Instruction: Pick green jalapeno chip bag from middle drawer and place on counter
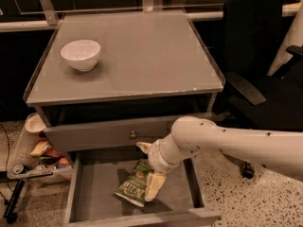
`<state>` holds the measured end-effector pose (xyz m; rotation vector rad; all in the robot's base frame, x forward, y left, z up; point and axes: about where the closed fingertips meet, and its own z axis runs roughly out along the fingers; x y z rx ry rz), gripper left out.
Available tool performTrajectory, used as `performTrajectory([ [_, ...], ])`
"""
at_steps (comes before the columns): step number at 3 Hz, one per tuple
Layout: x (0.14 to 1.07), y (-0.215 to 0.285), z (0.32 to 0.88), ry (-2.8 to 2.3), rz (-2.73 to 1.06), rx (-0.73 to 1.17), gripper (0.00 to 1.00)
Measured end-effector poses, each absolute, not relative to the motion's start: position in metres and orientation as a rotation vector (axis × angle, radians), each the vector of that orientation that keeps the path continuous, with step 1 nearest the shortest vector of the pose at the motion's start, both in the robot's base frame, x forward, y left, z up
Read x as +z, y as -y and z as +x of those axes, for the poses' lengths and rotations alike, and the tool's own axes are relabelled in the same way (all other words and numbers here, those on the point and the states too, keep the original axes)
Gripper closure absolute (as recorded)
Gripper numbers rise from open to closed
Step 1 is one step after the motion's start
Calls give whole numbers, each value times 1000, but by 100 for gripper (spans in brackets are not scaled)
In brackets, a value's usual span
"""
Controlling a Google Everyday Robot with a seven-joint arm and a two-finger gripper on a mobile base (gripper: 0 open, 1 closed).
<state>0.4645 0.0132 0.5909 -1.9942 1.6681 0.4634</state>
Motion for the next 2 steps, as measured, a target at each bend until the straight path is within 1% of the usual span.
performTrajectory([
  [2, 574, -19, 465, -1671, -2016, 468, 0],
])
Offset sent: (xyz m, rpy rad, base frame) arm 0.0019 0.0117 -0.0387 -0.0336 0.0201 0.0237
